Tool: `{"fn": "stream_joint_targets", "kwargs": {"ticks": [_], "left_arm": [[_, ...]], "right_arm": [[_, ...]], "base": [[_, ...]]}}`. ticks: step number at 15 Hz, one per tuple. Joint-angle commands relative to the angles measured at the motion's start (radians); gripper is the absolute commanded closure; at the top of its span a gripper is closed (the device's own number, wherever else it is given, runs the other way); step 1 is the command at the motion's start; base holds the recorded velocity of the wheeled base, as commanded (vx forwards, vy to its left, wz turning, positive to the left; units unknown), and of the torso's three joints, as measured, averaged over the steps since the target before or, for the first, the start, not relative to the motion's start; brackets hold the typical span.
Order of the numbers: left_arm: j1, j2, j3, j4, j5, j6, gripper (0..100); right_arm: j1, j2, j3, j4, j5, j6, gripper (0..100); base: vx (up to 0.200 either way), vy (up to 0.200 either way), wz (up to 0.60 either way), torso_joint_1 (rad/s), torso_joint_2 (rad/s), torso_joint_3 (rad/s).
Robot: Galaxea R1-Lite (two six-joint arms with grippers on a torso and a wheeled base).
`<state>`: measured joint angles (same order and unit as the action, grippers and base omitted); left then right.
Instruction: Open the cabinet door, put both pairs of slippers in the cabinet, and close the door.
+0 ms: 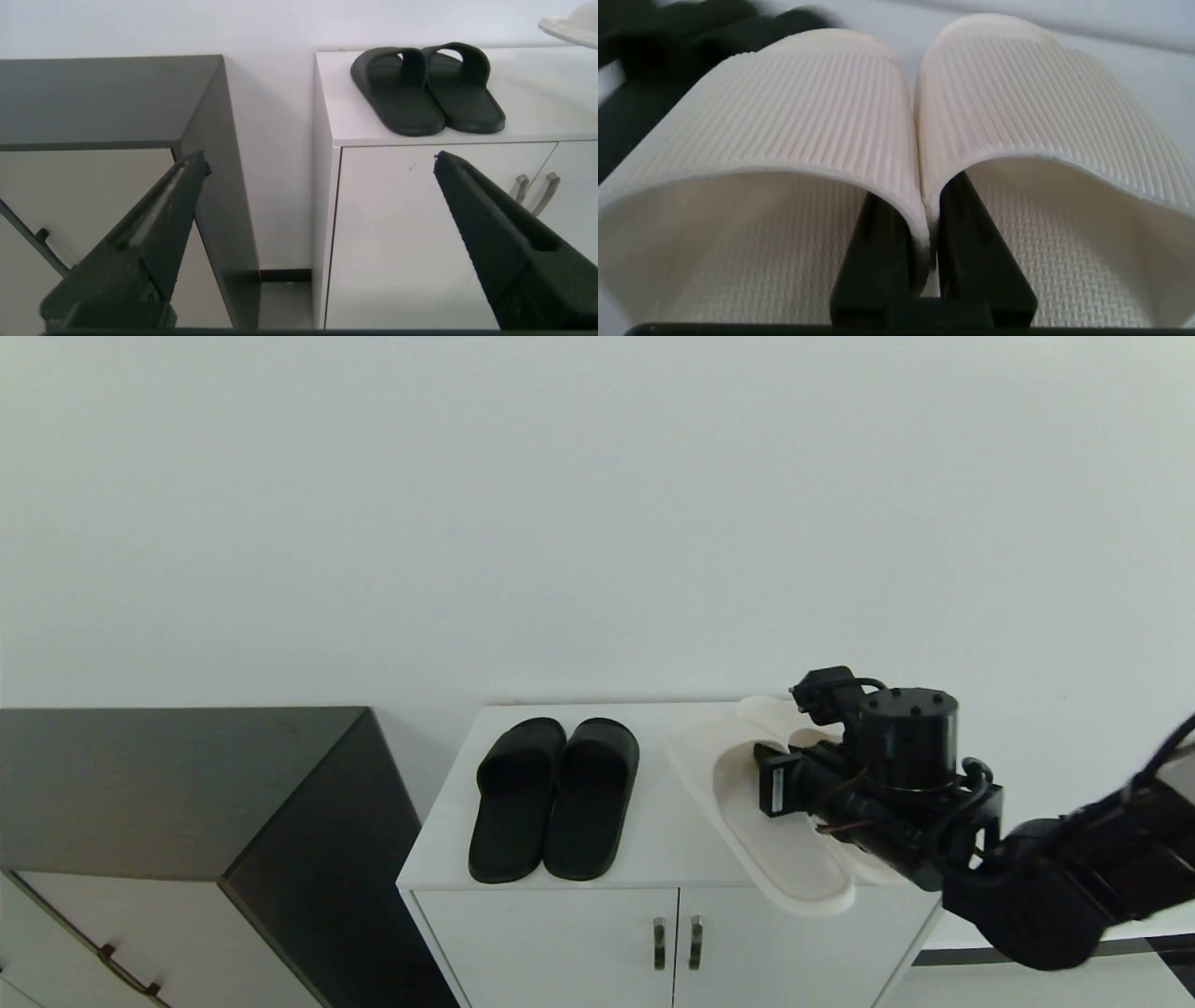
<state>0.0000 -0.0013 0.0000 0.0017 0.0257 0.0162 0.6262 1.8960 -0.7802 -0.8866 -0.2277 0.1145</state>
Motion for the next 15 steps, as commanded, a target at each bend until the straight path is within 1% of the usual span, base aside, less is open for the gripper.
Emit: {"fn": "stream_joint_targets", "kwargs": {"ticks": [1, 2, 4, 5, 8, 14, 15], "left_arm": [[0.0, 0.001, 0.0, 0.0, 0.0, -0.002, 0], [0.0, 0.001, 0.0, 0.0, 0.0, -0.004, 0], [0.0, 0.001, 0.0, 0.0, 0.0, -0.005, 0], [0.0, 0.001, 0.0, 0.0, 0.0, -0.005, 0], [0.0, 0.001, 0.0, 0.0, 0.0, -0.005, 0], [0.0, 0.001, 0.0, 0.0, 0.0, -0.005, 0], [0.0, 0.001, 0.0, 0.0, 0.0, -0.005, 0]], "right_arm": [[0.096, -0.229, 0.131, 0.075, 0.126, -0.002, 100], [0.125, -0.268, 0.144, 0.117, 0.159, -0.002, 100], [0.165, -0.302, 0.151, 0.181, 0.183, -0.001, 100], [0.171, -0.305, 0.154, 0.182, 0.186, 0.001, 100], [0.175, -0.307, 0.185, 0.181, 0.238, 0.005, 100], [0.175, -0.307, 0.23, 0.173, 0.3, 0.004, 100], [0.175, -0.307, 0.234, 0.169, 0.307, -0.001, 100]], "base": [[0.0, 0.0, 0.0, 0.0, 0.0, 0.0], [0.0, 0.0, 0.0, 0.0, 0.0, 0.0], [0.0, 0.0, 0.0, 0.0, 0.0, 0.0], [0.0, 0.0, 0.0, 0.0, 0.0, 0.0], [0.0, 0.0, 0.0, 0.0, 0.0, 0.0], [-0.2, 0.0, 0.0, 0.002, 0.0, 0.005], [0.0, 0.0, 0.0, 0.0, 0.0, 0.0]]}}
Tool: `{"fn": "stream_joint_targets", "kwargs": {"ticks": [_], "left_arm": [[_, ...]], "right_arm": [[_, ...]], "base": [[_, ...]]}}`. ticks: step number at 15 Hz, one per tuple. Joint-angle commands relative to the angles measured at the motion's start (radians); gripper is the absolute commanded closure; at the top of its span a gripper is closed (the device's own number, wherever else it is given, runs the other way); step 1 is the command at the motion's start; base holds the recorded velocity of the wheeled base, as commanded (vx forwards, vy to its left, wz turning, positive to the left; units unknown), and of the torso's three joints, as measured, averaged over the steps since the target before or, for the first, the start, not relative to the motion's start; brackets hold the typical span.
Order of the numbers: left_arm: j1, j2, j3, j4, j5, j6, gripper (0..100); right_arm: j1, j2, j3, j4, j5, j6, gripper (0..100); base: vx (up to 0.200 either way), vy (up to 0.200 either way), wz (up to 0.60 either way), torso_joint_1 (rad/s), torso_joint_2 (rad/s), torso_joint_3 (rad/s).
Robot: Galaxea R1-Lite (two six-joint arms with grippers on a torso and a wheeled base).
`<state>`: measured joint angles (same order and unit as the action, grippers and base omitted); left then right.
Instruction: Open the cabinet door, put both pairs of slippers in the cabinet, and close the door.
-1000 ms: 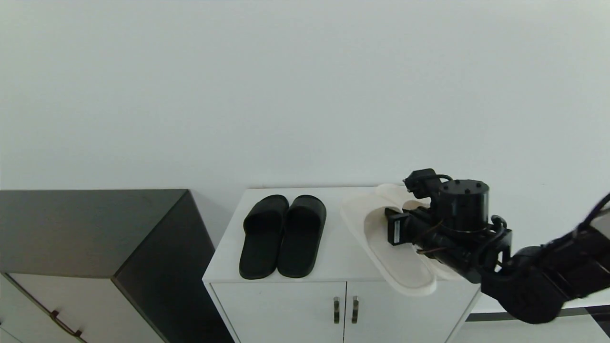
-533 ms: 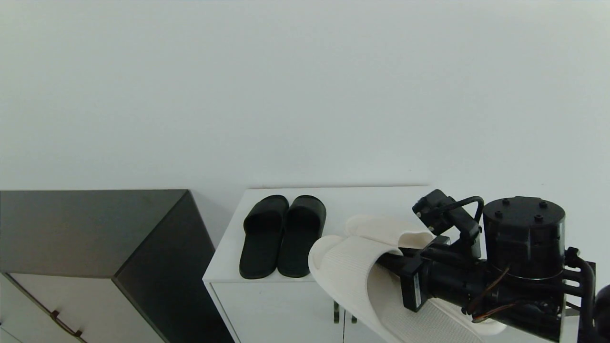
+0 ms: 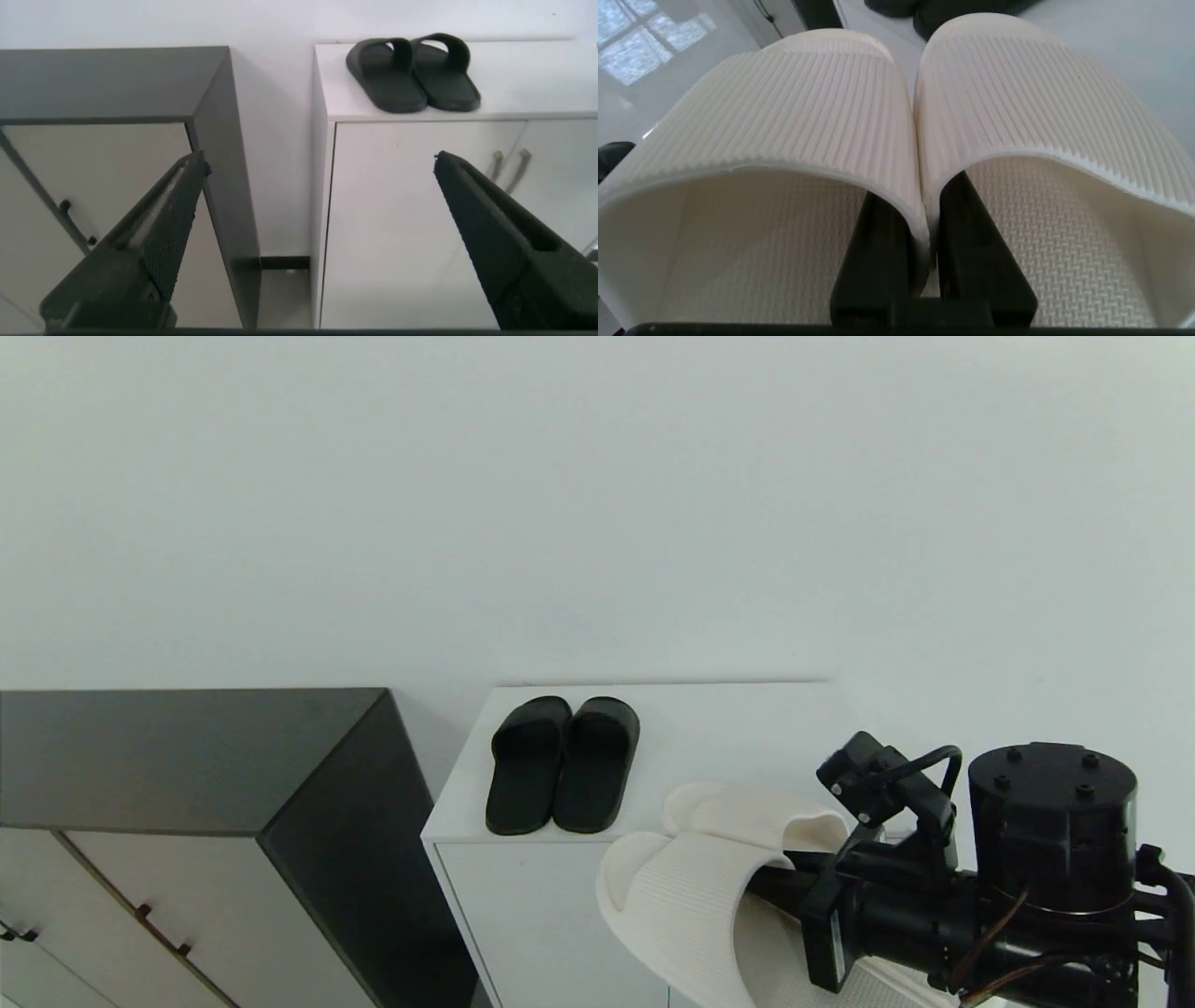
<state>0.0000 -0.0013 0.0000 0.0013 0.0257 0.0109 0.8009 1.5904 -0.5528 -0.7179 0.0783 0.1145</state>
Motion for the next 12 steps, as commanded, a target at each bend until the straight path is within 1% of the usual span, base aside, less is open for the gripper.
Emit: {"fn": "stream_joint_targets", "kwargs": {"ticks": [1, 5, 7, 11, 12], "left_arm": [[0.0, 0.001, 0.0, 0.0, 0.0, 0.0, 0], [0.0, 0.001, 0.0, 0.0, 0.0, 0.0, 0], [0.0, 0.001, 0.0, 0.0, 0.0, 0.0, 0], [0.0, 0.001, 0.0, -0.001, 0.002, 0.001, 0], [0.0, 0.001, 0.0, -0.001, 0.002, -0.002, 0]], "right_arm": [[0.0, -0.001, 0.014, 0.0, 0.005, -0.002, 100], [-0.002, -0.009, 0.022, -0.002, 0.041, -0.001, 100], [-0.002, -0.01, 0.024, -0.002, 0.041, -0.001, 100], [0.0, -0.012, 0.031, -0.002, 0.057, -0.001, 100], [0.0, -0.012, 0.033, -0.002, 0.057, -0.002, 100]], "base": [[0.0, 0.0, 0.0, 0.0, 0.0, 0.0], [0.0, 0.0, 0.0, 0.0, 0.0, 0.0], [0.0, 0.0, 0.0, 0.0, 0.0, 0.0], [0.0, -0.2, 0.0, 0.004, 0.0, 0.002], [0.0, 0.0, 0.0, 0.0, 0.0, 0.0]]}}
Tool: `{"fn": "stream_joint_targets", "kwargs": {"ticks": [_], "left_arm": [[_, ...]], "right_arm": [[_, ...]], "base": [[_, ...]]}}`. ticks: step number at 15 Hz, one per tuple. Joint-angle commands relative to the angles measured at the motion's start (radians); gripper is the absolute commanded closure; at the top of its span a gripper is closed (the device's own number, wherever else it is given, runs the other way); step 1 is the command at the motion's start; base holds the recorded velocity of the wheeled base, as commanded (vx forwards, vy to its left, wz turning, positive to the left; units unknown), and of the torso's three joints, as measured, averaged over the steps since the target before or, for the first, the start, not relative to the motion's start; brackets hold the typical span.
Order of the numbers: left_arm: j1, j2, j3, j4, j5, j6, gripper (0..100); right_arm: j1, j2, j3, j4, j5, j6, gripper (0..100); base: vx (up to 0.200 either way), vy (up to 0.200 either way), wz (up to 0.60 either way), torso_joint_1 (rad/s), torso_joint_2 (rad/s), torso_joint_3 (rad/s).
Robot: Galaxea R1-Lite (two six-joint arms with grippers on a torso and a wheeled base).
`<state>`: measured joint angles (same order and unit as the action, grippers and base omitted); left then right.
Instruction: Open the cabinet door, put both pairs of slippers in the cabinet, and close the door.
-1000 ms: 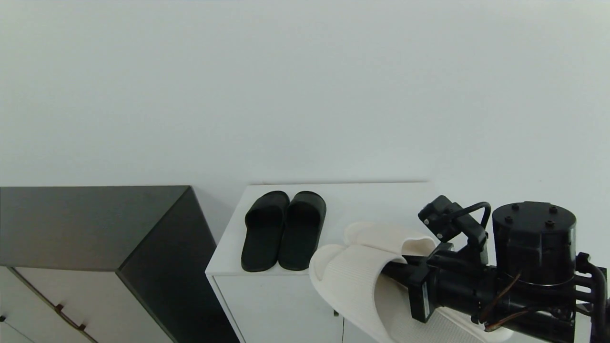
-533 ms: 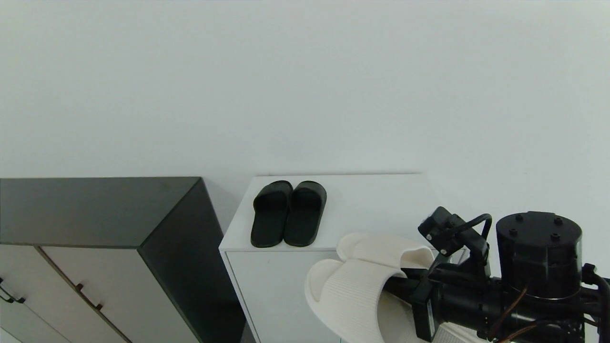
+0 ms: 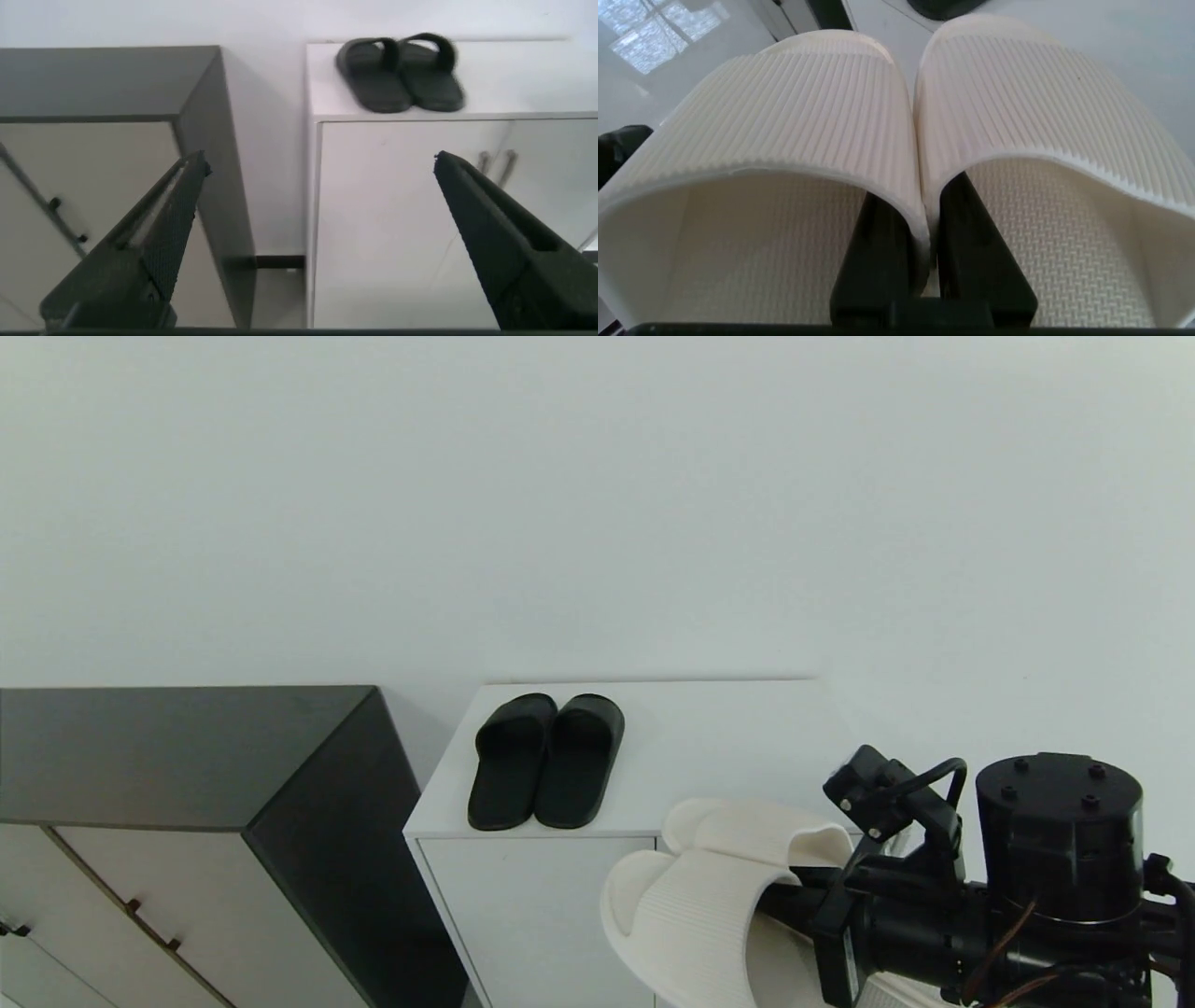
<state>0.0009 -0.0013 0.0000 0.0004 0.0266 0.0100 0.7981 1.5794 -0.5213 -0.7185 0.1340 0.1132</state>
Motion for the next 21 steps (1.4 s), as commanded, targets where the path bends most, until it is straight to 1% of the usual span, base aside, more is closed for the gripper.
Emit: {"fn": "stream_joint_targets", "kwargs": {"ticks": [1, 5, 12, 14, 21], "left_arm": [[-0.001, 0.001, 0.0, 0.0, -0.001, -0.001, 0], [-0.001, 0.001, 0.0, 0.0, -0.001, -0.001, 0], [-0.001, 0.001, 0.0, 0.0, -0.001, -0.001, 0], [-0.001, 0.001, 0.0, 0.0, -0.001, -0.001, 0], [-0.001, 0.001, 0.0, 0.0, -0.001, 0.001, 0]], "right_arm": [[0.003, -0.001, 0.001, -0.001, 0.001, 0.0, 100], [0.003, -0.001, 0.009, -0.001, 0.022, -0.001, 100], [0.006, -0.001, 0.02, -0.001, 0.024, -0.003, 100], [0.007, -0.001, 0.023, -0.001, 0.039, -0.003, 100], [0.007, -0.001, 0.027, -0.001, 0.041, -0.004, 100]], "base": [[0.0, 0.0, 0.0, 0.0, 0.0, 0.0], [0.0, 0.0, 0.0, 0.0, 0.0, 0.0], [0.0, 0.0, 0.0, 0.0, 0.0, 0.0], [0.0, 0.0, 0.0, -0.127, 0.25, 0.146], [0.0, 0.0, 0.0, -0.154, 0.35, 0.187]]}}
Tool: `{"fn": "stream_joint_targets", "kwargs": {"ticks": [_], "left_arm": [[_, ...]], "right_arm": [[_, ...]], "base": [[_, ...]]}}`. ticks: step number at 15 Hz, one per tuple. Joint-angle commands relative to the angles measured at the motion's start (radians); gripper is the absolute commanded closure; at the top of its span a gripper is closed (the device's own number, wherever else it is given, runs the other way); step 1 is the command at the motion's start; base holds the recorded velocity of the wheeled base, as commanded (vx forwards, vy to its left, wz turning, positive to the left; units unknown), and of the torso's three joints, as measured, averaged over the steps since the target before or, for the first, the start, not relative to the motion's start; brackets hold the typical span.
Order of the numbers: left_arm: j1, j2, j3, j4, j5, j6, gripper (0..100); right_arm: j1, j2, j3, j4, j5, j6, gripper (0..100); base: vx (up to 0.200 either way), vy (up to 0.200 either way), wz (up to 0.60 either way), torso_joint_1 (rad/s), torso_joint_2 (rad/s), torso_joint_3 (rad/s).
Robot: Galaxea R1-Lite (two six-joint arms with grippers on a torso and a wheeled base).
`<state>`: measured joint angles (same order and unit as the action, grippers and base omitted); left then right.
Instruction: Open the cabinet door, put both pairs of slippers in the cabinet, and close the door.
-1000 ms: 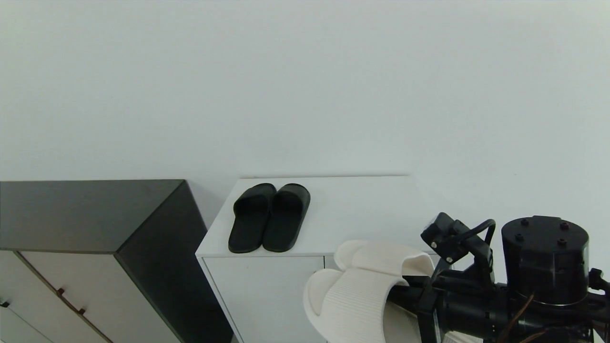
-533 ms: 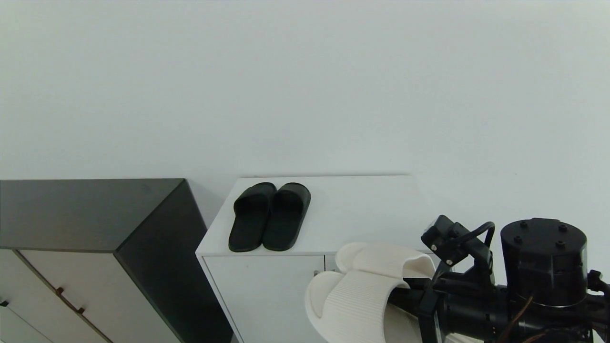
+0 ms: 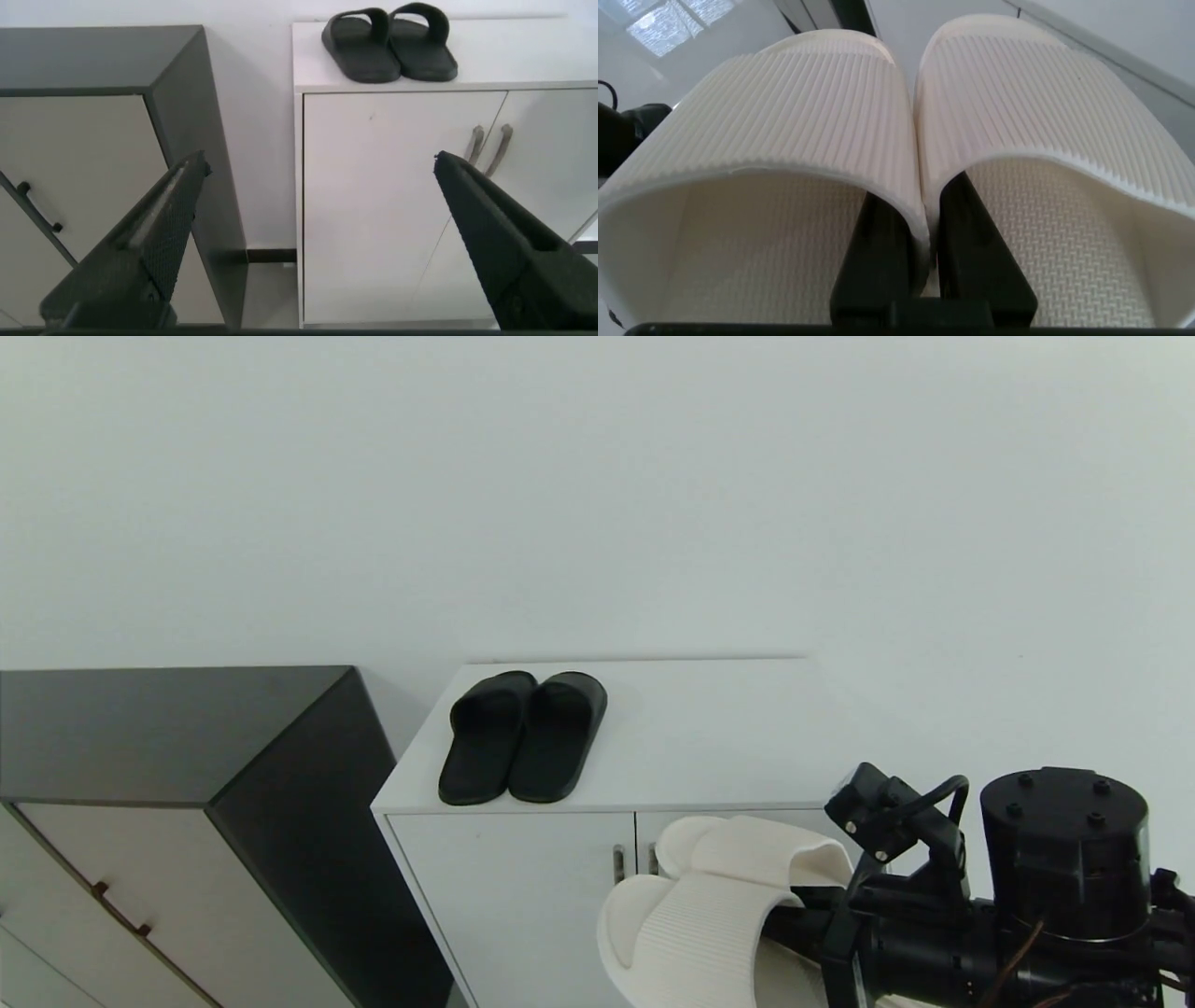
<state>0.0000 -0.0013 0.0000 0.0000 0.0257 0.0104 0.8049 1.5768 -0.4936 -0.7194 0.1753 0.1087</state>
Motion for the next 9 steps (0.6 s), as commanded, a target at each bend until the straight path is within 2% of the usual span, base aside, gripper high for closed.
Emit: {"fn": "stream_joint_targets", "kwargs": {"ticks": [1, 5, 9], "left_arm": [[-0.002, 0.001, 0.0, 0.0, 0.0, -0.001, 0], [0.0, 0.001, 0.0, 0.002, 0.0, 0.002, 0], [0.0, 0.001, 0.0, 0.003, -0.001, 0.003, 0]], "right_arm": [[0.0, 0.003, 0.0, 0.0, 0.001, 0.0, 100], [0.0, 0.002, 0.012, 0.0, 0.003, -0.034, 100], [0.002, 0.002, 0.015, 0.0, 0.004, -0.034, 100]], "base": [[0.0, 0.0, 0.0, -0.173, 0.37, 0.207], [0.0, 0.0, 0.0, -0.169, 0.4, 0.218], [0.0, 0.0, 0.0, -0.227, 0.53, 0.304]]}}
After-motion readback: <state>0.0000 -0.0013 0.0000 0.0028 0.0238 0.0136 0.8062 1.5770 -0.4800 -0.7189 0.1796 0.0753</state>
